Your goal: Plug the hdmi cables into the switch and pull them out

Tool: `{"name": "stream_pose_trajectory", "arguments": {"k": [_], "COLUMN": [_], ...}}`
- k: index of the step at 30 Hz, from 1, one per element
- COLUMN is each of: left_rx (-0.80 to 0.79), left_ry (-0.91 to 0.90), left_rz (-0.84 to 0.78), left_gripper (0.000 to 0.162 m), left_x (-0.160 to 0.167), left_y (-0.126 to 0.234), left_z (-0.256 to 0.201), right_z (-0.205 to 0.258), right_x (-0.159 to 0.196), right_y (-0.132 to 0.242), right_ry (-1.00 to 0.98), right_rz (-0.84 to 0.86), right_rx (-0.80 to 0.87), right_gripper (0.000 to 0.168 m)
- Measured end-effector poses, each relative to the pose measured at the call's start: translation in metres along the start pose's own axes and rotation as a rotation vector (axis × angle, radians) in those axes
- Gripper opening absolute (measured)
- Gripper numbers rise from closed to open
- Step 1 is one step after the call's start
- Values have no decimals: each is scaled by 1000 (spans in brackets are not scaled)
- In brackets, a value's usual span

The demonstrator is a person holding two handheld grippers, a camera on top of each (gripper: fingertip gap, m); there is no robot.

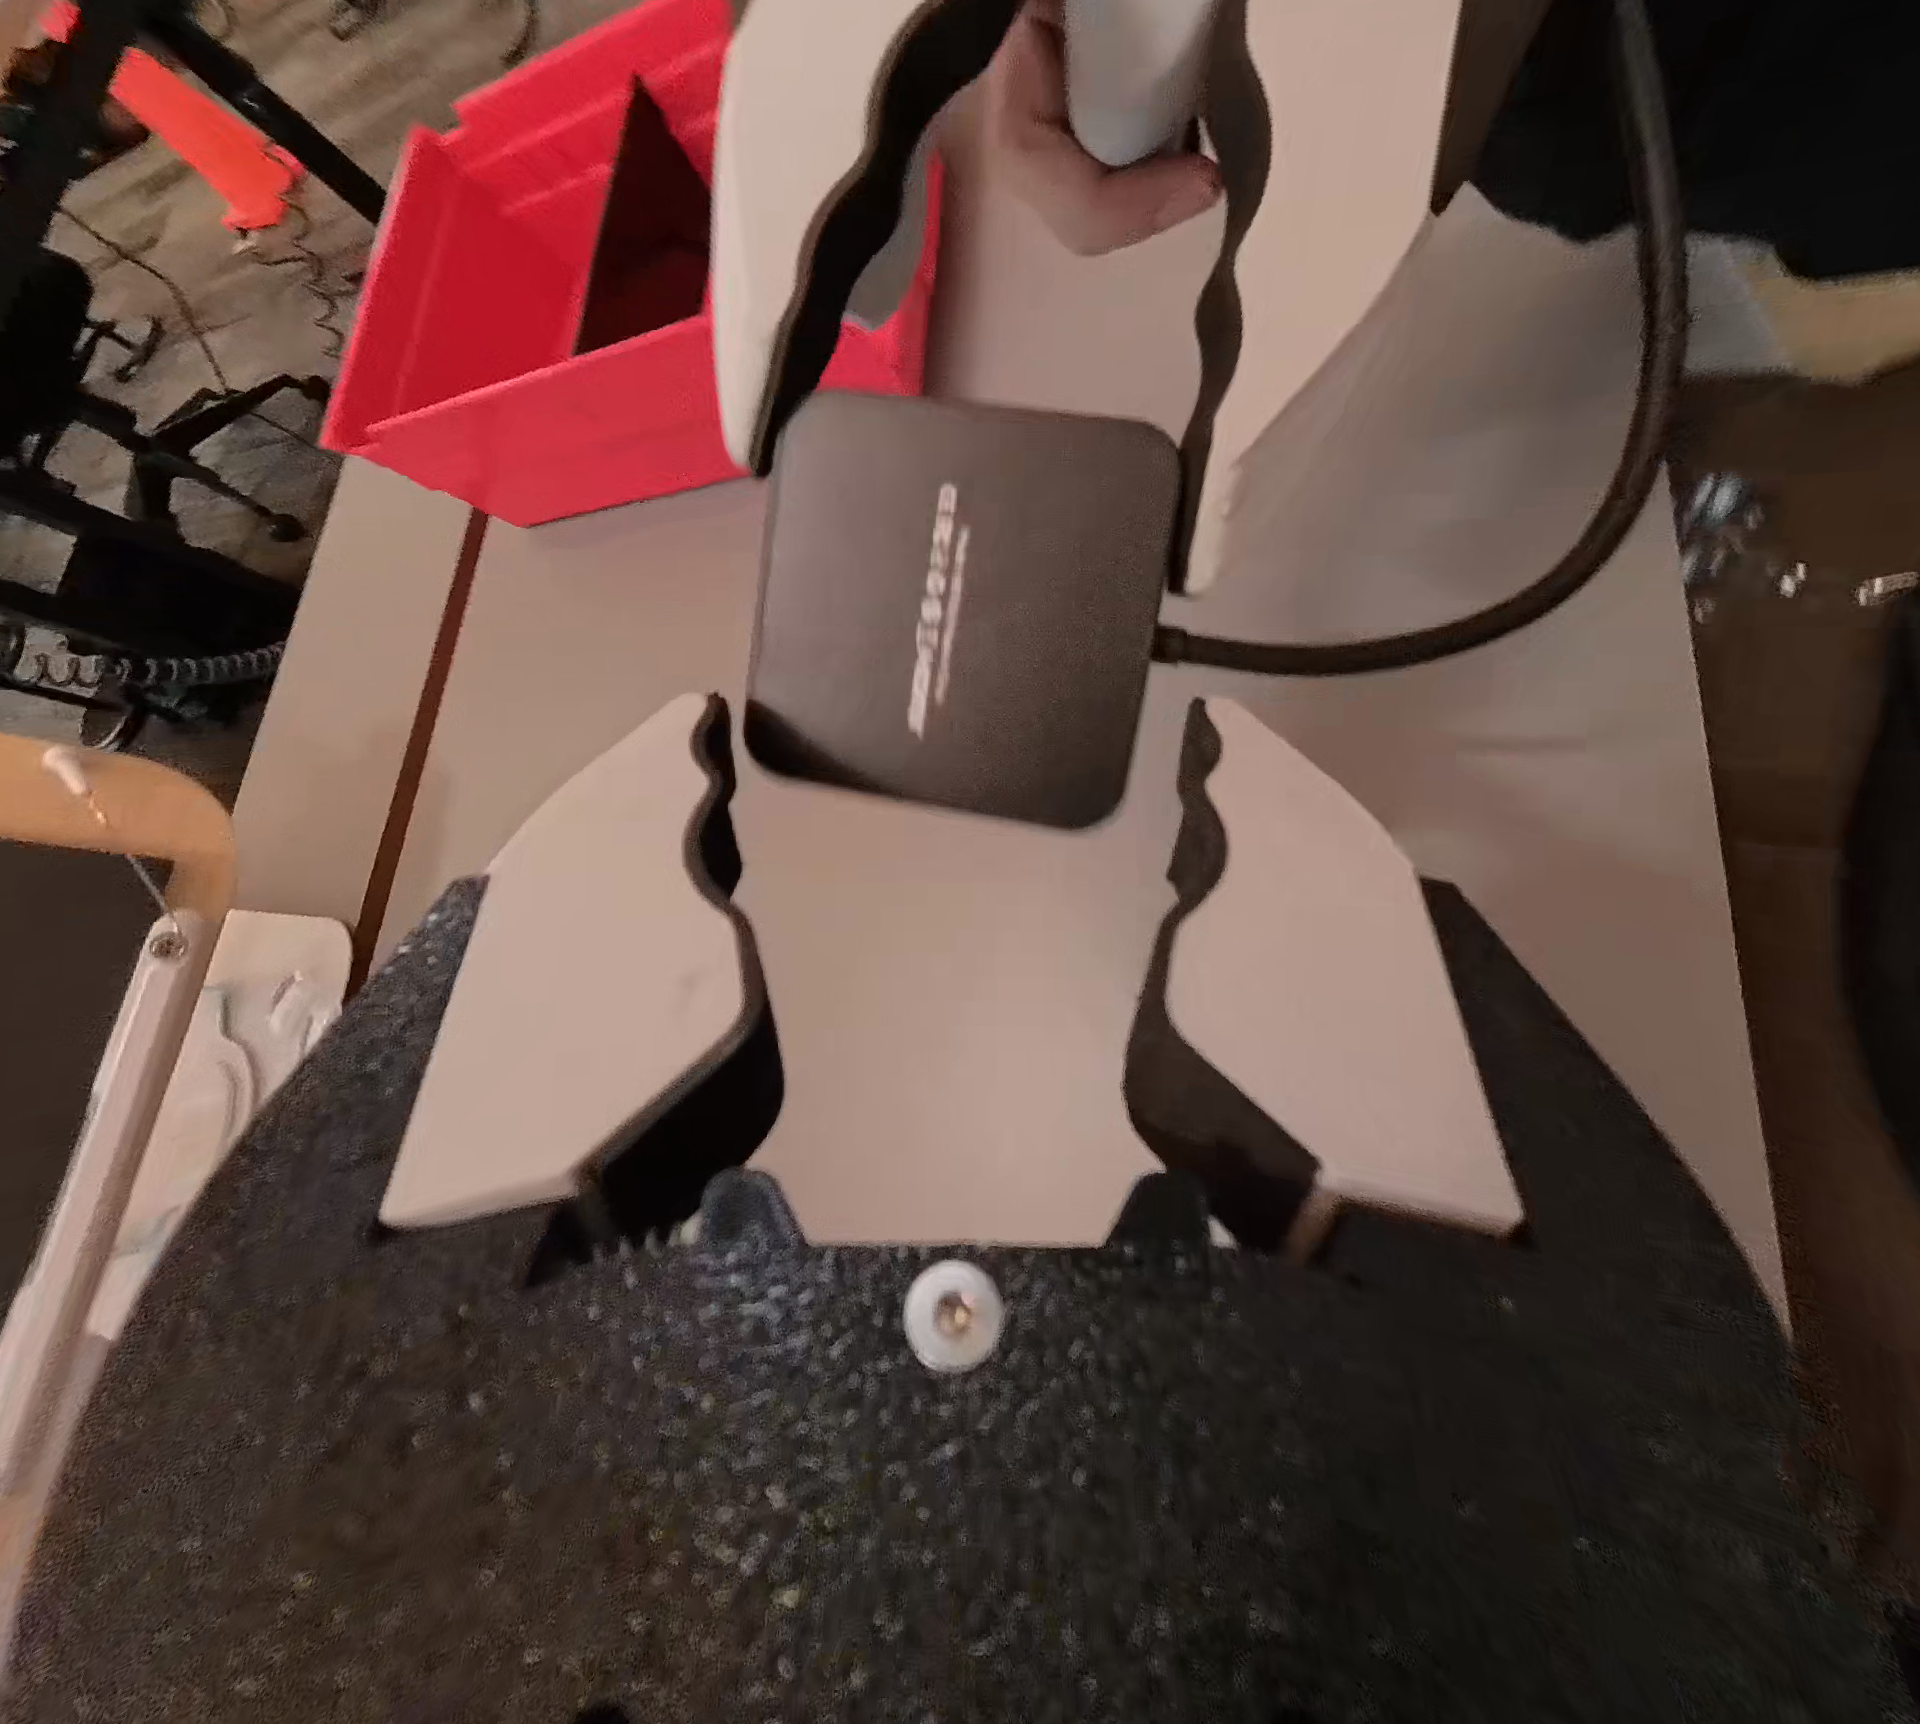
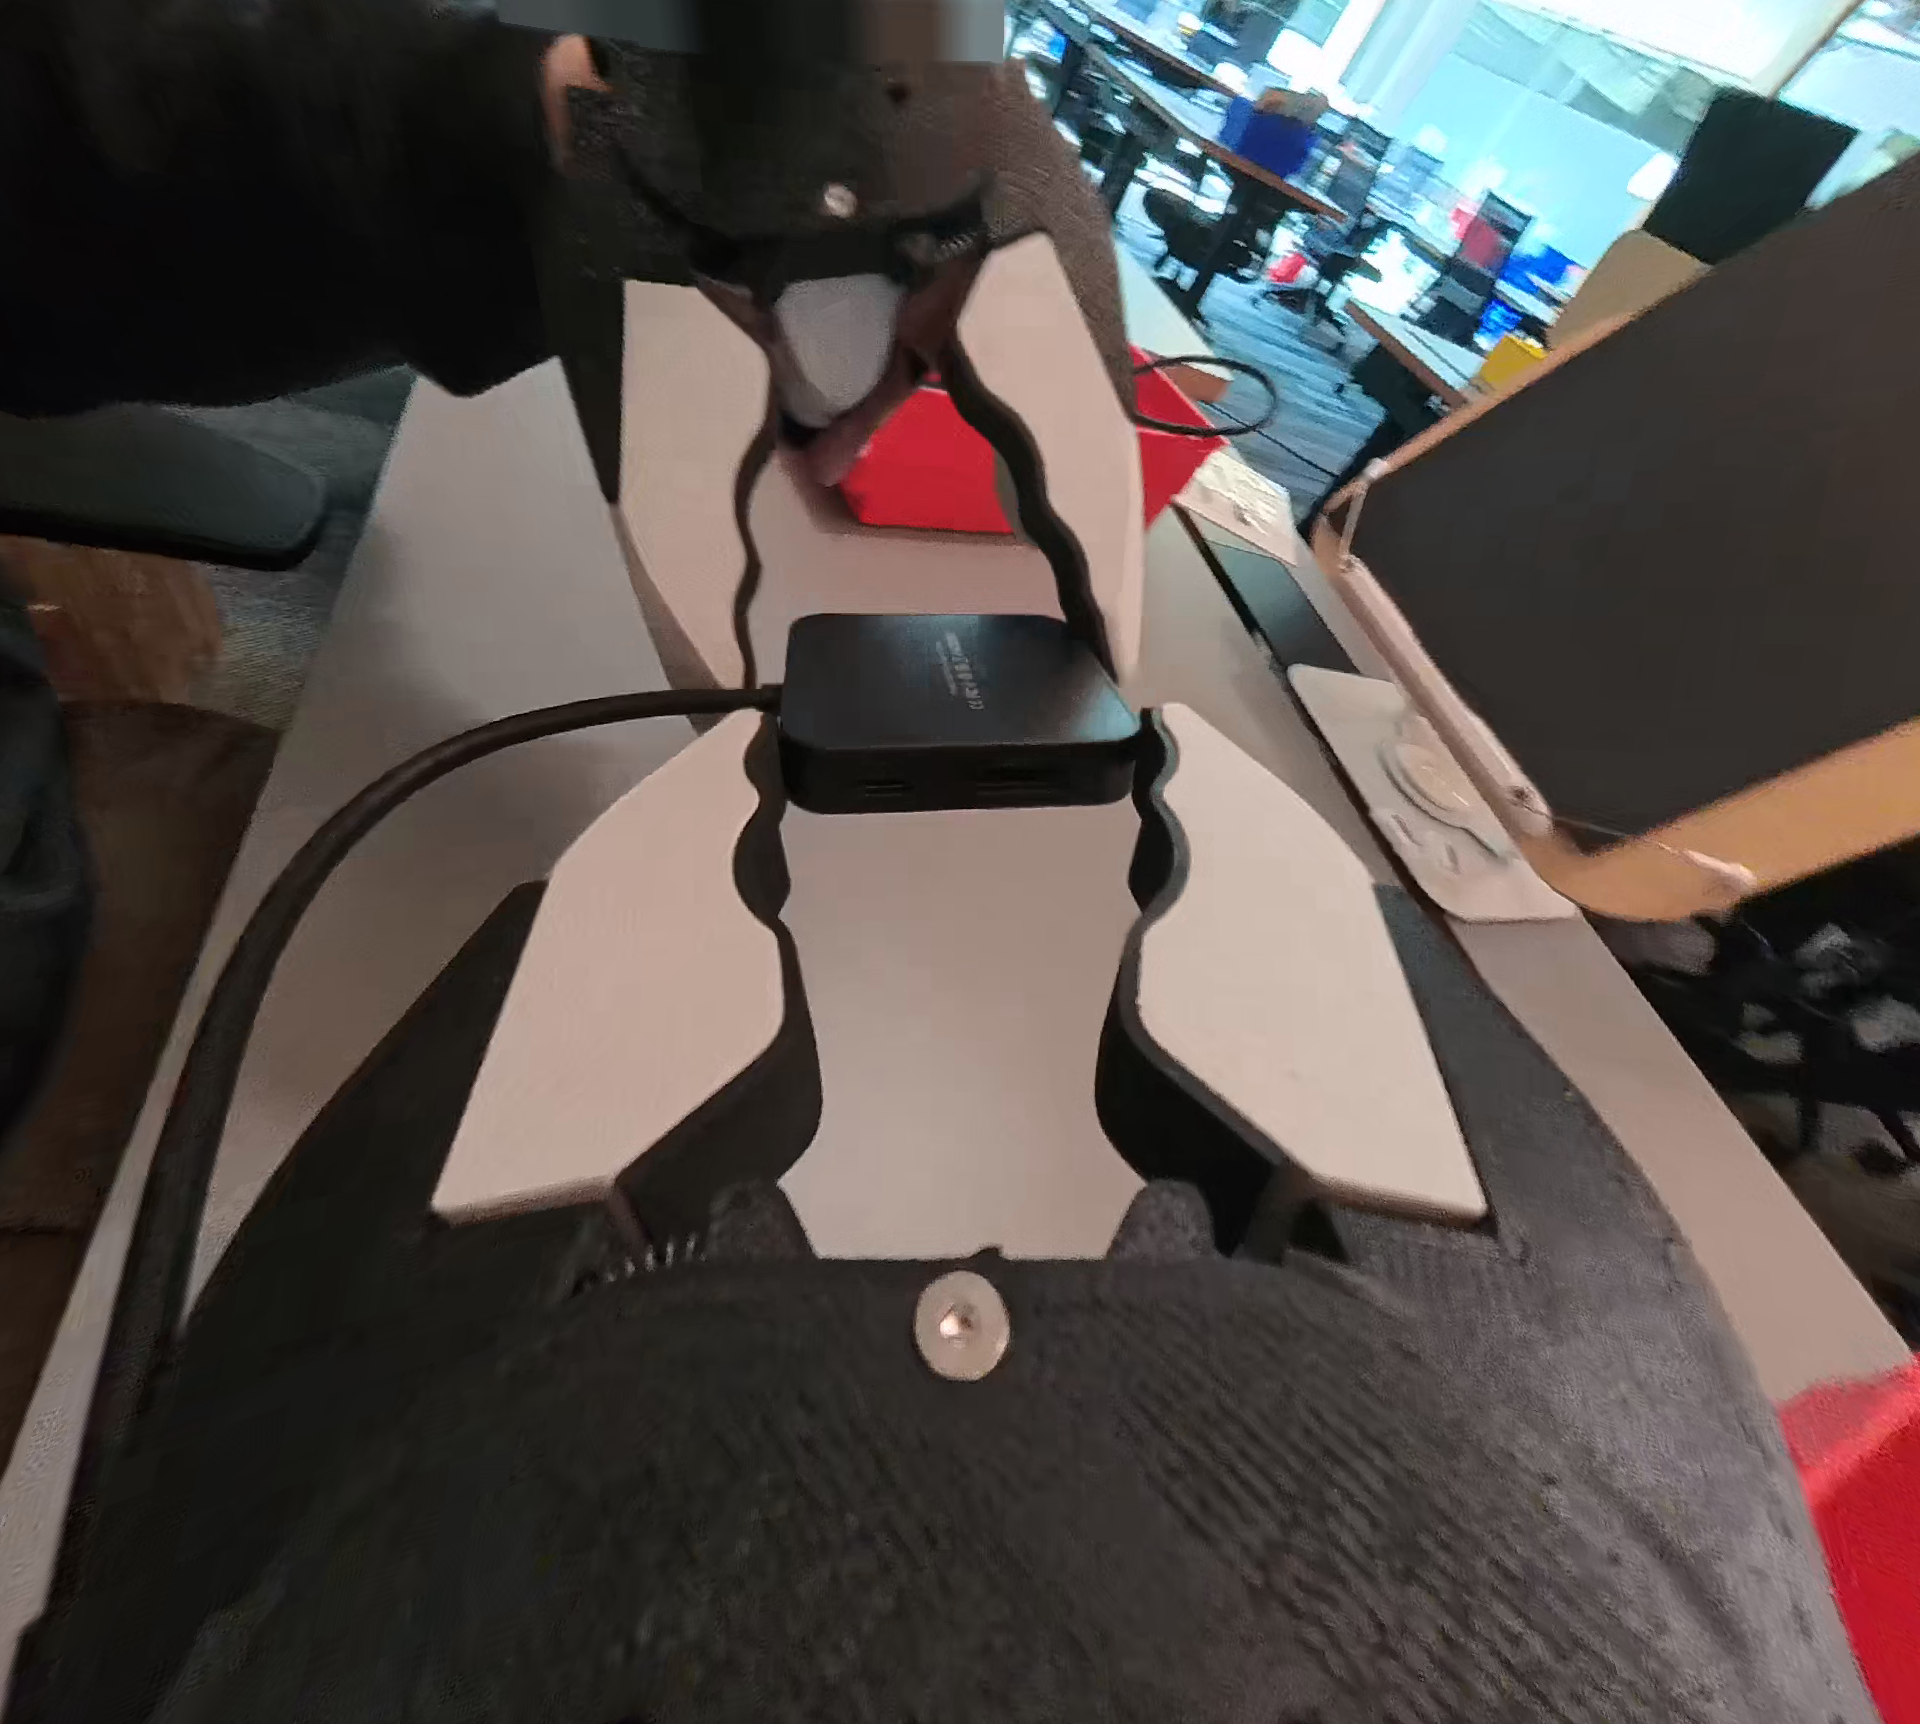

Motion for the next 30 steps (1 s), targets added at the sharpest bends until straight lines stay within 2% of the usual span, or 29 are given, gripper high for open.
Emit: {"name": "stream_pose_trajectory", "arguments": {"k": [1, 4, 6, 11, 14, 17, 21, 26, 30], "left_rx": [-23, -174, -243, -237, -233, -226, -244, -220, -208], "left_ry": [23, 90, 148, 281, 308, 297, 289, 302, 325], "left_rz": [-39, -138, -187, -329, -371, -357, -347, -380, -392], "left_gripper": [84, 87, 88, 83, 82, 80, 78, 77, 76], "left_x": [-1, 3, 12, 29, 38, 46, 51, 58, 66], "left_y": [3, 19, 28, 31, 26, 23, 28, 33, 34], "left_z": [4, 27, 38, 41, 39, 39, 44, 44, 47], "right_z": [-9, -49, -91, -208, -259, -296, -329, -343, -349], "right_x": [1, 10, 26, 71, 96, 132, 182, 235, 259], "right_y": [4, 26, 48, 118, 142, 143, 126, 93, 86], "right_ry": [-14, -62, -105, -301, -341, -381, -401, -440, -395], "right_rz": [6, 37, 106, 249, 334, 500, 682, 845, 977], "right_rx": [47, 204, 382, 891, 1070, 1131, 1178, 1148, 1177], "right_gripper": [66, 66, 66, 66, 66, 66, 66, 66, 66]}}
Point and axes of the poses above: each gripper's, where its closed fingertips meet, y back along the fingers, x out of its underside, z = x × y across the jaws, the point moved 3 cm from there along y, back along the fingers, and after that the axes turned 9 degrees about x, right-handed, at the moved point
